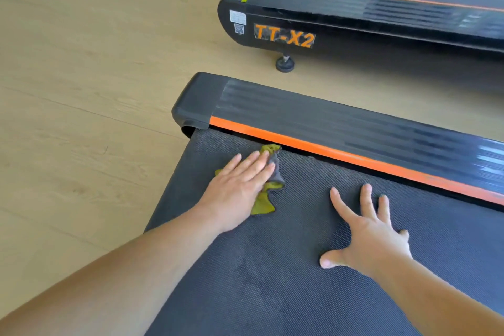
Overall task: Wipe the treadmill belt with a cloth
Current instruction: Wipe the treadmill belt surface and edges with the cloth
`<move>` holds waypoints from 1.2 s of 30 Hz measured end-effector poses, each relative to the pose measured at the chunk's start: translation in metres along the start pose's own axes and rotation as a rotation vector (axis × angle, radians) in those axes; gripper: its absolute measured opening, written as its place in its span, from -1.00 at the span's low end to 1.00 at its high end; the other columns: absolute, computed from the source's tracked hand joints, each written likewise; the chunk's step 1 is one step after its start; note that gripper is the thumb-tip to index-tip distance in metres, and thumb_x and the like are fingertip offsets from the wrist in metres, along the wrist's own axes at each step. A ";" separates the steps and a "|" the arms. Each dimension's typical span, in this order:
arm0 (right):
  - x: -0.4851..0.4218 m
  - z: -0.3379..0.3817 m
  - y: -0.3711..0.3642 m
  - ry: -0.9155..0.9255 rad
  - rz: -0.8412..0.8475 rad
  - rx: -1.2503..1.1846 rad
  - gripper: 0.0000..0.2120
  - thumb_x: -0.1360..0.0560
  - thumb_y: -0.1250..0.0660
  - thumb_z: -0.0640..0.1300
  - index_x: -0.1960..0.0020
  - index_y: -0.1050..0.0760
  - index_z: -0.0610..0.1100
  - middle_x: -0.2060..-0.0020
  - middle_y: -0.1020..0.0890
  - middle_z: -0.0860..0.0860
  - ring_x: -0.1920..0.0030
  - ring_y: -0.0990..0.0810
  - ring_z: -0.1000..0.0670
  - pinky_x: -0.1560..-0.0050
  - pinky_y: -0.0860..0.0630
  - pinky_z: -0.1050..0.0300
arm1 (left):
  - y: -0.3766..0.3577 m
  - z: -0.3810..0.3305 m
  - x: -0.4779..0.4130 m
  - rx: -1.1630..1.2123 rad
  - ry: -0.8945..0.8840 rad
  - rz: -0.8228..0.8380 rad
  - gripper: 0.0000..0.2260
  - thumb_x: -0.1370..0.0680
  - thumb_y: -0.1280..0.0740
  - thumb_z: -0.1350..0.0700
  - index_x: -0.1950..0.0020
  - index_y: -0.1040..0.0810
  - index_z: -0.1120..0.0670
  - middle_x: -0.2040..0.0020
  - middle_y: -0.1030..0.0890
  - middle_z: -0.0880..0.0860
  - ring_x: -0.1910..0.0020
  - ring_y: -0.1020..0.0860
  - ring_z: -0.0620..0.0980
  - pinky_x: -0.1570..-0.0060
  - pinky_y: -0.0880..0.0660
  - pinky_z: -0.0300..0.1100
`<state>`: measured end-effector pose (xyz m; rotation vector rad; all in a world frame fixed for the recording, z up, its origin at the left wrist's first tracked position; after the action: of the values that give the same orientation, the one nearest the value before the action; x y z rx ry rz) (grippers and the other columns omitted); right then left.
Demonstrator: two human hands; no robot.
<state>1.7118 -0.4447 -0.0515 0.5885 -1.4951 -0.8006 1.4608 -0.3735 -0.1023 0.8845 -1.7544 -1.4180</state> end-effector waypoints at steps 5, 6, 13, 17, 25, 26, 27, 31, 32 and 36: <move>-0.003 -0.004 -0.002 -0.017 0.017 -0.028 0.35 -0.05 -0.53 0.48 -0.44 0.43 0.51 -0.54 0.48 0.04 -0.58 0.41 -0.18 -0.40 -0.19 -0.53 | 0.000 -0.009 0.007 0.128 0.354 -0.107 -0.53 -0.71 -0.10 0.15 -0.63 -0.17 0.20 -0.66 -0.09 0.17 -0.64 -0.02 0.17 -0.60 0.00 0.13; -0.002 -0.005 -0.001 -0.017 0.014 -0.034 0.35 -0.04 -0.54 0.48 -0.45 0.42 0.51 -0.54 0.48 0.05 -0.58 0.41 -0.18 -0.39 -0.19 -0.54 | -0.006 -0.034 0.008 0.186 0.345 -0.094 -0.53 -0.71 -0.08 0.14 -0.62 -0.16 0.20 -0.66 -0.08 0.17 -0.64 0.00 0.17 -0.60 0.03 0.12; -0.002 -0.007 -0.003 -0.013 0.013 -0.050 0.34 -0.06 -0.53 0.48 -0.46 0.41 0.50 -0.54 0.48 0.05 -0.57 0.43 -0.18 -0.39 -0.17 -0.55 | -0.001 -0.045 0.001 0.182 0.091 0.055 -0.45 -0.72 0.10 -0.15 -0.68 0.05 0.00 -0.68 0.16 0.00 -0.63 0.22 -0.07 -0.61 0.10 -0.01; -0.003 -0.006 -0.007 -0.004 -0.003 -0.063 0.33 -0.06 -0.52 0.48 -0.45 0.43 0.50 -0.53 0.50 0.05 -0.57 0.44 -0.18 -0.40 -0.17 -0.54 | 0.004 -0.045 0.006 0.079 0.129 0.073 -0.37 -0.66 0.14 -0.35 -0.66 0.21 -0.13 -0.65 0.28 -0.01 -0.61 0.33 -0.07 -0.60 0.23 0.00; -0.005 -0.007 -0.007 -0.015 0.019 -0.053 0.34 -0.08 -0.53 0.46 -0.44 0.45 0.50 -0.52 0.52 0.04 -0.56 0.46 -0.18 -0.40 -0.15 -0.55 | 0.001 -0.054 -0.010 0.206 0.411 -0.137 -0.53 -0.70 -0.03 0.07 -0.61 -0.18 0.12 -0.63 -0.19 0.15 -0.62 -0.07 0.14 -0.58 -0.07 0.13; -0.004 -0.007 -0.007 -0.015 0.015 -0.054 0.34 -0.08 -0.52 0.46 -0.44 0.45 0.50 -0.52 0.52 0.04 -0.56 0.45 -0.18 -0.39 -0.16 -0.55 | -0.005 -0.077 -0.011 0.260 0.302 -0.121 -0.53 -0.70 0.00 0.07 -0.62 -0.18 0.13 -0.64 -0.16 0.14 -0.64 -0.02 0.12 -0.59 -0.05 0.12; -0.004 -0.006 -0.007 -0.013 0.012 -0.053 0.33 -0.07 -0.52 0.47 -0.44 0.45 0.50 -0.52 0.53 0.04 -0.56 0.45 -0.18 -0.39 -0.17 -0.55 | -0.009 -0.098 -0.008 0.276 0.158 -0.086 -0.51 -0.71 0.03 0.05 -0.64 -0.16 0.13 -0.66 -0.12 0.11 -0.65 0.04 0.09 -0.60 -0.01 0.10; -0.004 -0.006 -0.008 0.002 -0.013 -0.049 0.33 -0.08 -0.50 0.50 -0.46 0.45 0.48 -0.53 0.51 0.03 -0.57 0.44 -0.18 -0.39 -0.18 -0.53 | -0.007 -0.076 -0.013 0.050 -0.105 -0.128 -0.52 -0.66 -0.17 0.16 -0.60 -0.26 0.14 -0.63 -0.21 0.11 -0.64 -0.07 0.06 -0.60 -0.03 0.03; -0.004 -0.007 -0.007 0.001 -0.011 -0.049 0.33 -0.08 -0.50 0.49 -0.45 0.45 0.48 -0.53 0.50 0.03 -0.57 0.44 -0.18 -0.39 -0.18 -0.54 | -0.003 -0.054 -0.018 -0.018 -0.015 -0.163 -0.52 -0.62 -0.20 0.18 -0.56 -0.33 0.17 -0.58 -0.31 0.16 -0.61 -0.17 0.12 -0.58 -0.12 0.06; -0.003 -0.008 -0.010 -0.008 -0.001 -0.066 0.34 -0.07 -0.52 0.47 -0.45 0.45 0.49 -0.53 0.50 0.04 -0.57 0.45 -0.18 -0.40 -0.16 -0.55 | 0.006 -0.009 -0.004 0.088 0.484 -0.219 -0.56 -0.64 -0.19 0.18 -0.53 -0.32 0.24 -0.54 -0.34 0.24 -0.59 -0.20 0.19 -0.55 -0.18 0.09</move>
<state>1.7191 -0.4496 -0.0610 0.5371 -1.4703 -0.8513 1.4700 -0.3733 -0.0953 1.3721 -1.3898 -1.1366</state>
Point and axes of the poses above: each hand's wrist, its own x-axis away from the middle knuckle, its own y-axis out of the back of the hand, z = x × y, the point moved 4 cm from there along -x, towards the middle knuckle
